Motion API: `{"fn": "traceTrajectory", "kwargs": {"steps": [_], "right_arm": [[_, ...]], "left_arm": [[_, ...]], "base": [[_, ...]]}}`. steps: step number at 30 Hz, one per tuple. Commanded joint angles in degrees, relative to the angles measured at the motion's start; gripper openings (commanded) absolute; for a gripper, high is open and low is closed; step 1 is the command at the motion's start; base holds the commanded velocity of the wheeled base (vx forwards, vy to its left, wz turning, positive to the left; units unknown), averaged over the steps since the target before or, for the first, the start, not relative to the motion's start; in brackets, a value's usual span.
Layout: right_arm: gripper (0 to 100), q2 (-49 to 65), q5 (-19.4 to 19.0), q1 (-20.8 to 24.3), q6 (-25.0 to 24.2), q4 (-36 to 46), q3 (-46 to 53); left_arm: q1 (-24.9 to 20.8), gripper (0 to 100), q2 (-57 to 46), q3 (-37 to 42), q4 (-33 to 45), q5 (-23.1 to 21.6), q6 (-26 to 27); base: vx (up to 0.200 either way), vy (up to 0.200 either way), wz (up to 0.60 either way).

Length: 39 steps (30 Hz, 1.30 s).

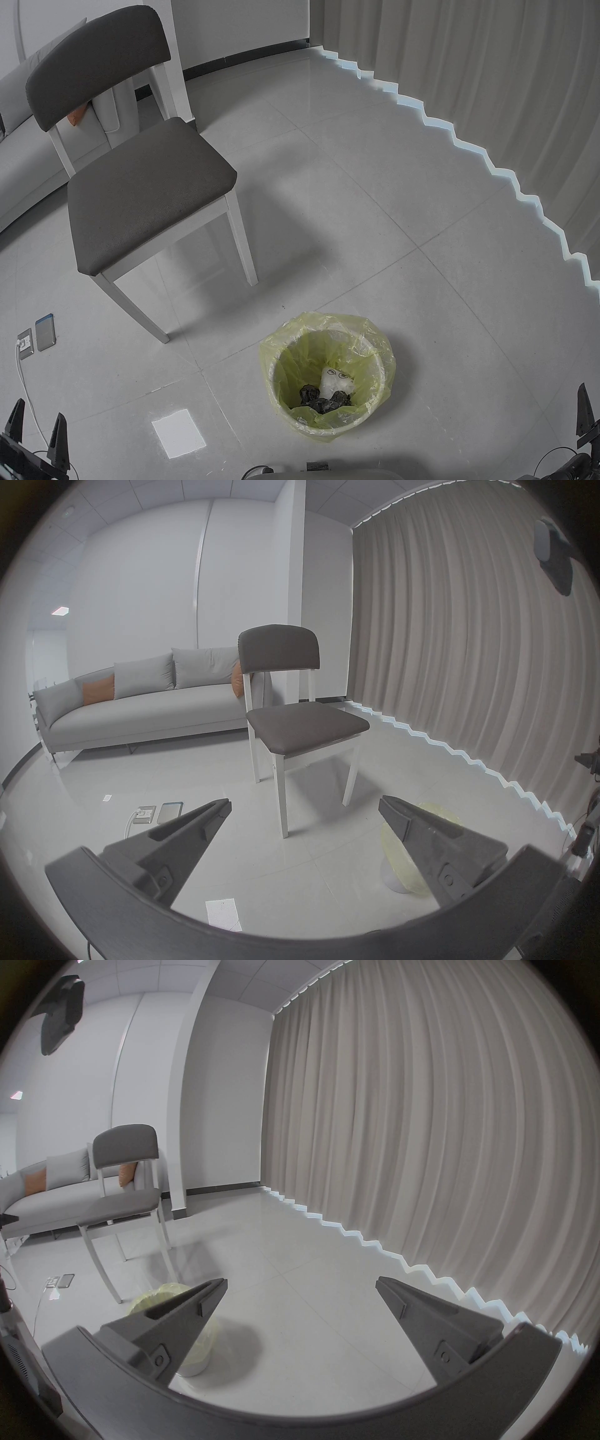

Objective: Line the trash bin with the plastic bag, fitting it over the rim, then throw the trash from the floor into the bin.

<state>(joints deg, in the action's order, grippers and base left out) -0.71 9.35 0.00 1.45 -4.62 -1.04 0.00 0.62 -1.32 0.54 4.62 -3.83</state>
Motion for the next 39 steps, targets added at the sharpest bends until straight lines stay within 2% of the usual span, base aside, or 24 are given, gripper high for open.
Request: {"fn": "traceTrajectory", "kwargs": {"steps": [1,5,8,11,14,20,24,25,28,39], "right_arm": [[100,0.3,2.2,0.0,-0.7,0.0,1.0],[100,0.3,1.5,0.0,-1.2,0.0,1.0],[100,0.3,-4.2,0.0,-0.1,0.0,1.0],[100,0.4,-6.6,0.0,0.0,4.7,0.9],[100,0.3,-5.3,0.0,-3.6,5.1,0.9],[100,0.1,-6.1,0.2,-1.6,5.1,0.8],[100,0.4,-5.0,0.1,-4.7,4.4,1.0],[100,0.4,-4.9,0.0,-4.8,4.4,1.0],[100,0.4,-5.2,0.1,-3.3,4.6,1.0],[100,0.4,-6.5,0.0,-2.7,4.5,1.0]], "left_arm": [[0.0,100,-0.6,0.3,0.0,-0.1,0.0],[0.0,100,-0.6,0.3,-0.1,0.0,-0.4],[0.1,100,-0.6,0.3,-0.1,0.2,-0.3],[0.1,100,-0.6,0.3,-0.2,0.4,-0.3],[0.1,100,-0.6,0.3,-0.3,0.4,-0.2],[-0.1,100,-0.6,0.2,-0.1,0.3,-0.5],[0.0,100,-0.6,0.3,-0.1,-0.1,1.6],[0.0,100,-0.6,0.3,0.0,-0.2,1.9],[0.0,100,-0.6,1.3,-0.6,-4.2,3.5],[0.0,100,-0.6,1.3,-0.7,-4.7,3.8]], "base": [[0.0,0.0,0.0],[0.0,0.0,0.0],[0.0,0.0,0.0],[0.0,0.0,0.0],[0.0,0.0,0.0],[0.0,0.0,0.0],[0.0,0.0,0.0],[0.0,0.0,0.0],[0.0,0.0,0.0],[0.0,0.0,0.0]]}}
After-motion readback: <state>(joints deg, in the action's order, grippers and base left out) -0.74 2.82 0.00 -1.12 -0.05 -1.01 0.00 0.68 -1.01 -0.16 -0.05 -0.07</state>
